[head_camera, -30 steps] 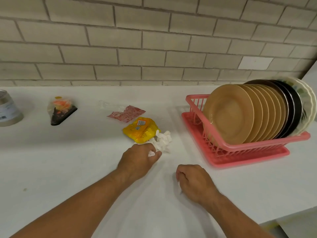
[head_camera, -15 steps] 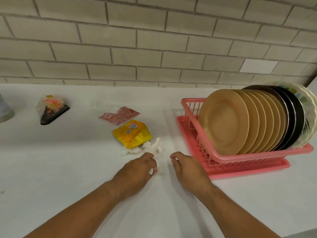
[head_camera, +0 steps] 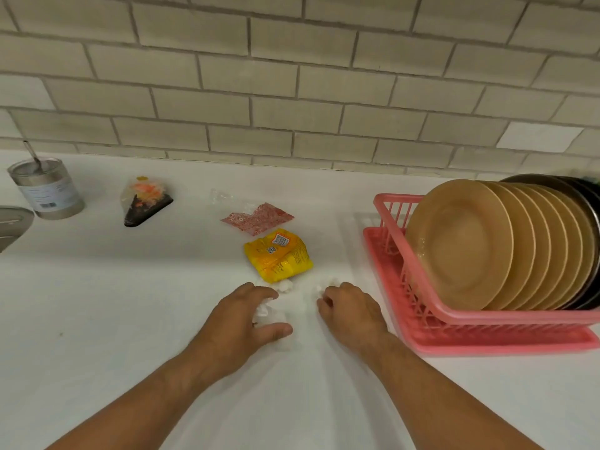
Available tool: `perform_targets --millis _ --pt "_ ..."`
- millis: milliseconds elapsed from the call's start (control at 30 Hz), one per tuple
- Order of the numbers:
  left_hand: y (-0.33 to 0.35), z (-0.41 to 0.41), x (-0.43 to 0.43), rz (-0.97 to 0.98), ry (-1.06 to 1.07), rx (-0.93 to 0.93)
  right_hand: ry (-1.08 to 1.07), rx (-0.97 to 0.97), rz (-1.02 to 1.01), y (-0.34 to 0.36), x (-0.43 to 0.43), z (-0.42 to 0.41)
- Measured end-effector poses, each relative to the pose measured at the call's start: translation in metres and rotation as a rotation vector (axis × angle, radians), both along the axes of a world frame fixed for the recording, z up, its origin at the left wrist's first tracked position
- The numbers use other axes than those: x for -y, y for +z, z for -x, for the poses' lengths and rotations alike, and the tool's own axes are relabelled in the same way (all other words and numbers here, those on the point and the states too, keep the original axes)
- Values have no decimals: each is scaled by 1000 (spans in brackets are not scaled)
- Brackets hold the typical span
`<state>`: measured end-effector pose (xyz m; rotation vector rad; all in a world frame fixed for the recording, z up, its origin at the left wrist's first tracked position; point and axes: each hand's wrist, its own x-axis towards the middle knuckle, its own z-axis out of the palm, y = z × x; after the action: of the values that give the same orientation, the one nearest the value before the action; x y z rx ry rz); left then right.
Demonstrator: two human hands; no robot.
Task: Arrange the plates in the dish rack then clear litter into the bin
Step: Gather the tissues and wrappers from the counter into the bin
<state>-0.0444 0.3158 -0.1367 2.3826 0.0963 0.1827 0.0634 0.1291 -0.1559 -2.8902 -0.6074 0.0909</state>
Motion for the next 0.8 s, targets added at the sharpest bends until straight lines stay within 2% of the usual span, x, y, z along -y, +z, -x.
perform_targets --millis 167,267,400,567,700,800 --pt "-8 -4 2 -57 47 -38 -25 -5 -51 4 2 7" --pt "-11 -4 2 -73 32 -42 -12 -59 -75 1 4 11" --pt "-10 -2 -2 -59 -25 -135 -31 -99 -98 8 4 17" --pt "-3 -2 -8 -21 -11 -60 7 -127 -94 6 5 35" --pt "4 -3 -7 16 -19 -53 1 -64 -80 8 1 52" --pt "3 0 -5 46 -45 -46 -57 -1 -179 19 0 61"
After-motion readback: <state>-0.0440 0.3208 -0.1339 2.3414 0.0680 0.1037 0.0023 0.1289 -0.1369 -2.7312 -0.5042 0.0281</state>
